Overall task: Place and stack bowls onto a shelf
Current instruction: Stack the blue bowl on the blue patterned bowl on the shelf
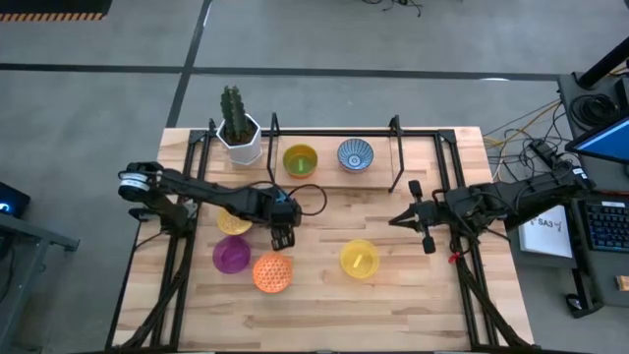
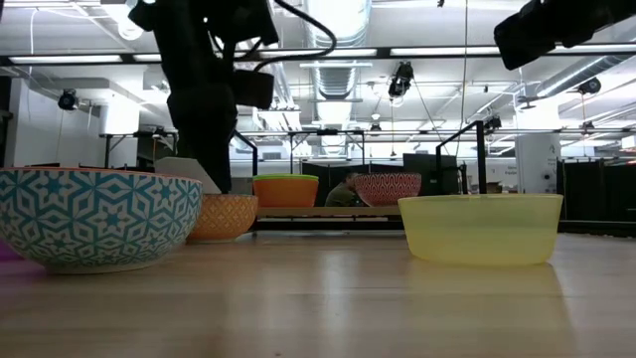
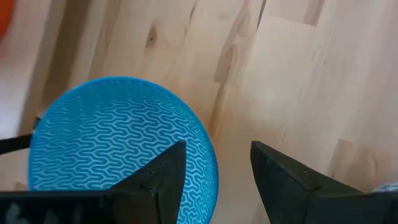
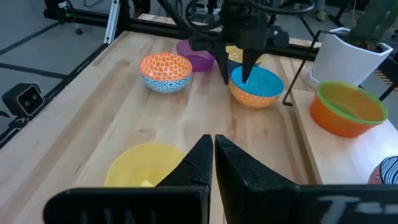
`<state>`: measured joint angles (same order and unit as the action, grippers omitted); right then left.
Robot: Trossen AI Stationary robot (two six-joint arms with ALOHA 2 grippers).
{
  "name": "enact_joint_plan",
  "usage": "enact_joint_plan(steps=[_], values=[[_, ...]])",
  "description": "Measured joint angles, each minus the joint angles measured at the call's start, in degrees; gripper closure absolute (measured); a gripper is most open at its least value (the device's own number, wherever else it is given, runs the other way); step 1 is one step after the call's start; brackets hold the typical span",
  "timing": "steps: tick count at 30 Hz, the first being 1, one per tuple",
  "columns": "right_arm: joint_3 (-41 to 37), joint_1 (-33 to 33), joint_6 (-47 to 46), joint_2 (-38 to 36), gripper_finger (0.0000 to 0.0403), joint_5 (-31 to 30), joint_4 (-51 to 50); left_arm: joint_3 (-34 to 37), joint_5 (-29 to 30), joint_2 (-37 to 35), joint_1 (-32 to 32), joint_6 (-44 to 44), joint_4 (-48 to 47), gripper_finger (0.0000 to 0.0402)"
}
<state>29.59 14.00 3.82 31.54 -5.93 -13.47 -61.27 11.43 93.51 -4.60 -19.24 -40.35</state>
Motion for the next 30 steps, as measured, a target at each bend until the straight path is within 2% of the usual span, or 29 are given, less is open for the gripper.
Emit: enact_joint_plan(steps=[6,11,19,23,30], values=[[-0.5,0.0,0.2,0.0,0.0394,0.0,0.0,3.7,0.0,0.2,0.0,-3.2,6.3,0.0256],[-0.6,0.0,0.3,0.0,0.0394,0.0,0.0,6.2,1.4,0.2,0.0,-6.7,7.4,0.0288],[-0.6,0.0,0.7,0.0,0.0394,0.0,0.0,6.8,1.6,0.2,-0.3,-8.1,7.4,0.0390],[-0.6,0.0,0.7,0.0,0.0394,0.0,0.0,5.6,1.7,0.2,-0.7,-8.8,7.2,0.0393],[-0.6,0.0,0.7,0.0,0.0394,0.0,0.0,-2.7,0.9,0.2,-2.9,-5.2,5.5,0.0398]])
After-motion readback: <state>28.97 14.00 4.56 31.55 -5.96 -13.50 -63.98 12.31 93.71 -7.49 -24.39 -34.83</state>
